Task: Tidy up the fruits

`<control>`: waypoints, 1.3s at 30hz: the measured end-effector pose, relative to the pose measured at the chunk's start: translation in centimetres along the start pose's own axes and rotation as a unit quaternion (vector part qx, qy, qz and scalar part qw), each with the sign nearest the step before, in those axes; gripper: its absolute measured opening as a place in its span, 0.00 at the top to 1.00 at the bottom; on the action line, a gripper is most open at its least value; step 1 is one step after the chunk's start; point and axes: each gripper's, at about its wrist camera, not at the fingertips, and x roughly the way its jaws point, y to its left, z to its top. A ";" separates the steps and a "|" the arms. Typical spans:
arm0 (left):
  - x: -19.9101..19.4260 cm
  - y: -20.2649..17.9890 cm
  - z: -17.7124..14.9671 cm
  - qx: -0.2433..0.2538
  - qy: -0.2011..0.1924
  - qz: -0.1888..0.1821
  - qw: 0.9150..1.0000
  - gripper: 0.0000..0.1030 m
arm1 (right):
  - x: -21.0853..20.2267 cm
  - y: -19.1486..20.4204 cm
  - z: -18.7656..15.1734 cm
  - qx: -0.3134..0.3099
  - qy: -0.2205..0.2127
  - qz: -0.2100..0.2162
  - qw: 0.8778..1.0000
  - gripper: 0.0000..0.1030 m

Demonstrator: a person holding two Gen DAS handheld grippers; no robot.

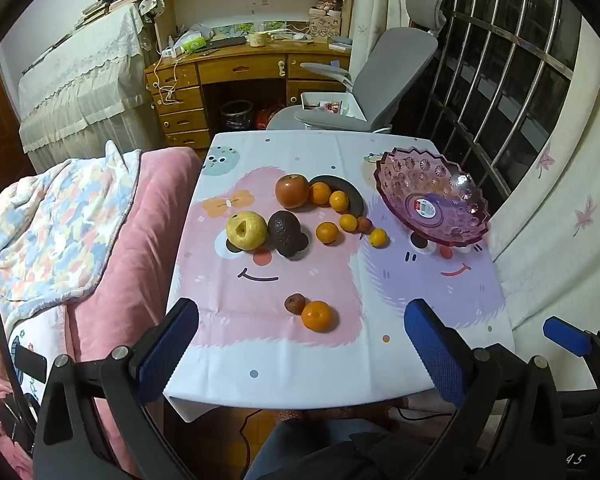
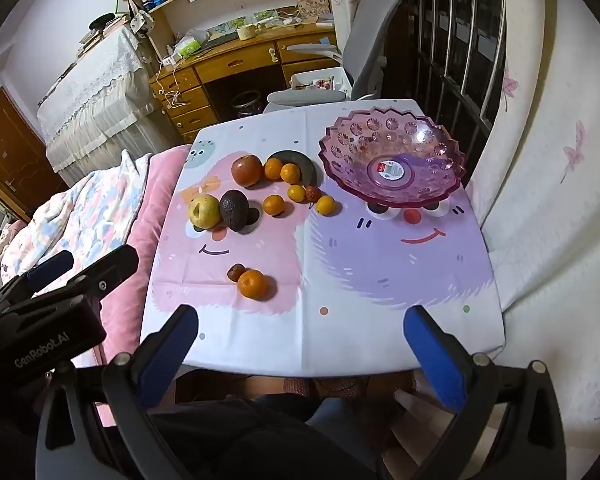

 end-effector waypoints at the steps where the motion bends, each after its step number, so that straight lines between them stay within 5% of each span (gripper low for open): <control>1: 0.0 0.0 0.0 0.001 0.000 0.001 1.000 0.01 | 0.0 0.0 0.0 0.000 0.000 -0.001 1.000 0.00; 39: -0.5 -0.1 0.1 -0.007 0.000 0.014 1.000 0.01 | 0.0 -0.9 1.2 -0.036 -0.005 -0.004 0.999 0.00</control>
